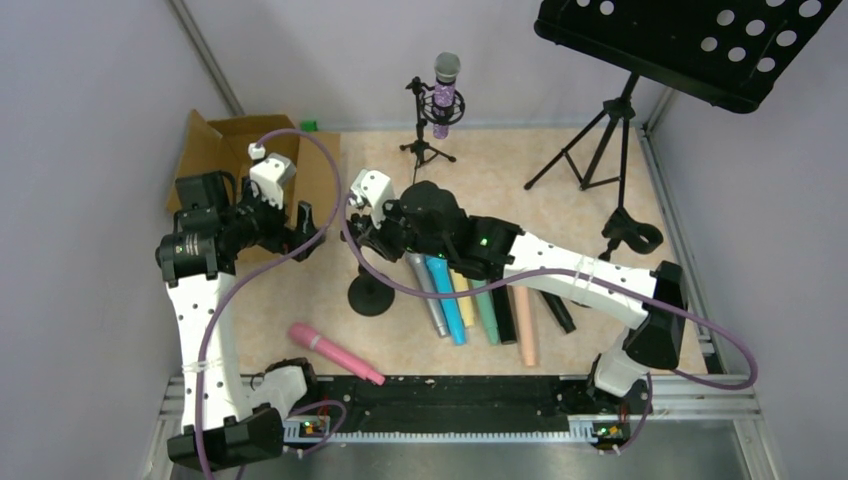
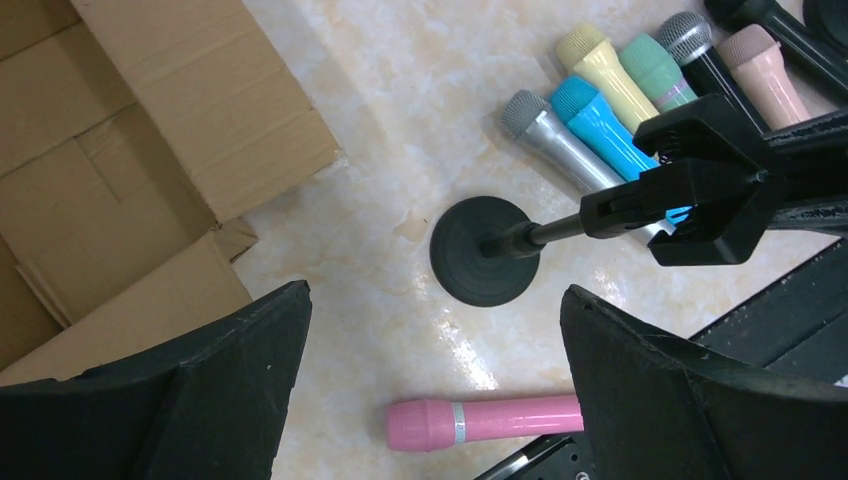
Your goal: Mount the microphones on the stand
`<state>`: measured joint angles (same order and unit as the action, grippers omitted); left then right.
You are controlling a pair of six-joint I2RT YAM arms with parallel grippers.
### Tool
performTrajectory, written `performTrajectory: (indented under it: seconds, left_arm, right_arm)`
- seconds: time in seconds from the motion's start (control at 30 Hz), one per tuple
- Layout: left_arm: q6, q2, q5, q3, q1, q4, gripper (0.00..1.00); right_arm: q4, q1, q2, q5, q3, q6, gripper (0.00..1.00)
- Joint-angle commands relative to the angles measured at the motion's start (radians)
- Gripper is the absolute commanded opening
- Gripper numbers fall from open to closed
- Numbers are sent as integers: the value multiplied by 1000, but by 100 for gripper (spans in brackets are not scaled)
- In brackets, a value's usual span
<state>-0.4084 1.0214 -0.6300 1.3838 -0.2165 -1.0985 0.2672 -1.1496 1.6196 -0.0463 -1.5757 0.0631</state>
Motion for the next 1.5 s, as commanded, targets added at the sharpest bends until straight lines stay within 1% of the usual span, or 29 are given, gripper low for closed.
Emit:
performTrajectory:
  seconds: [0.0,0.13,0.23,0.3,0.43,0.5,0.6,0.7,0.77,0.87,0.93,1.03,1.1,1.13,1.23,1.3,1.4,1.47]
  left_arm:
    - [-100,-11,-64,1,-9,-59,99]
    - [-176,-8,-96,29,-9,-115,99]
    - [-259,-1,-145,56,-9,-181,99]
    - [-327,4,-190,78,-9,-229,99]
    - [-452,-2,-265,96,-9,-297,99]
    - [-520,-24,-317,79,-9,-301,99]
    - [-584,-81,-392,9,-9,-223,99]
    - [-569,-117,-450,-37,-9,-66,99]
    - [-596,-113,-504,-35,-9,-25,99]
    - [-643,-77,-564,-14,-5,-17,99]
    - [-671,-33,-574,25,4,-46,99]
    - [-805,53,-564,111,41,-192,99]
    - [-887,107,-542,145,81,-287,98]
    - [-916,132,-530,154,105,-309,98]
    - [-912,148,-494,161,151,-287,99]
    - [-855,137,-496,165,151,-247,99]
    - [-797,95,-491,141,143,-201,99]
    - [-709,43,-490,94,127,-124,99]
  right_arm:
    - [-83,11,-4,63,-32,62,13]
    - [-60,41,-28,123,-20,99,43]
    - [-56,76,-50,174,-14,100,55]
    - [-56,90,-62,190,-14,99,60]
    - [-56,94,-90,181,-5,94,63]
    - [-60,93,-122,167,25,83,64]
    - [-103,95,-200,185,102,53,70]
    - [-113,95,-254,191,144,18,73]
    - [-110,96,-286,191,169,-7,73]
    - [-126,94,-344,199,249,-43,73]
    - [-138,95,-391,215,315,-78,74]
    - [-158,93,-437,224,412,-131,75]
    - [-165,89,-449,218,459,-152,76]
    - [-168,84,-455,210,479,-157,76]
    - [-159,54,-460,188,524,-156,77]
    - [-165,11,-441,186,550,-165,78]
    - [-211,-75,-362,181,588,-182,78]
    - [-249,-125,-282,167,588,-181,78]
